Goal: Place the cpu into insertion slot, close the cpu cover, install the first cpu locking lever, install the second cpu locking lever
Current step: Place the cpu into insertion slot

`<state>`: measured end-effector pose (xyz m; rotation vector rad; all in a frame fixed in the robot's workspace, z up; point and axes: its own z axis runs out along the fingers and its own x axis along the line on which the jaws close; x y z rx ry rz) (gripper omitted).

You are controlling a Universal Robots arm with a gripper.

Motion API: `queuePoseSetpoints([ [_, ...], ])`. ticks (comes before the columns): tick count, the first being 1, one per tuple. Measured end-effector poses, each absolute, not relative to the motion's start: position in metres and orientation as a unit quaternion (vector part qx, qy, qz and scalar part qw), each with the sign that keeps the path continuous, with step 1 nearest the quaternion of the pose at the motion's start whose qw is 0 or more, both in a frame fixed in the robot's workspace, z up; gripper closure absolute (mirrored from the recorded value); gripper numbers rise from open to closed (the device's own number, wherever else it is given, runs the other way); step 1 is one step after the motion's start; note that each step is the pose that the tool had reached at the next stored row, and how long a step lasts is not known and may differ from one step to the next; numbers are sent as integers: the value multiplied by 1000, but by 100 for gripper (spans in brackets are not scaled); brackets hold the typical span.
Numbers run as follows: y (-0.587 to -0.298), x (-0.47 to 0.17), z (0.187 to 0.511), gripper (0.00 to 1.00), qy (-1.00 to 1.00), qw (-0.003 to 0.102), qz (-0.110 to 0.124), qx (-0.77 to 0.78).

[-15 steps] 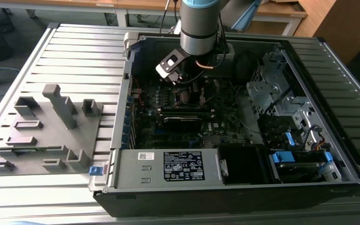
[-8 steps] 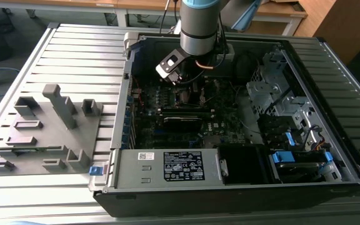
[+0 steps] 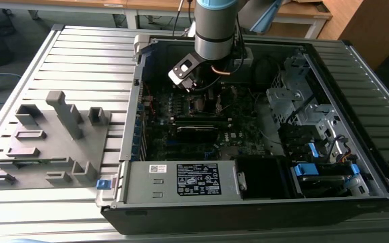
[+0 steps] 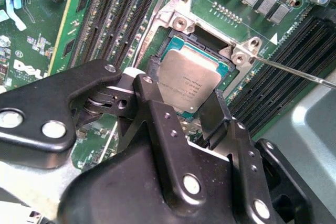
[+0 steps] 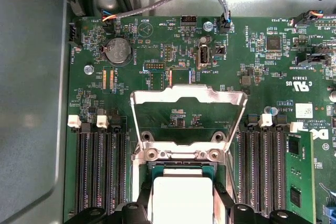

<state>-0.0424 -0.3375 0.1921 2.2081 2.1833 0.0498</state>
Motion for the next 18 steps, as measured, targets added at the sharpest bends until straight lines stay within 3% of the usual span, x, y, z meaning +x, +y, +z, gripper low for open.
queuePoseSetpoints([
  [18,-337,-42,192,46,703,18,16,711],
])
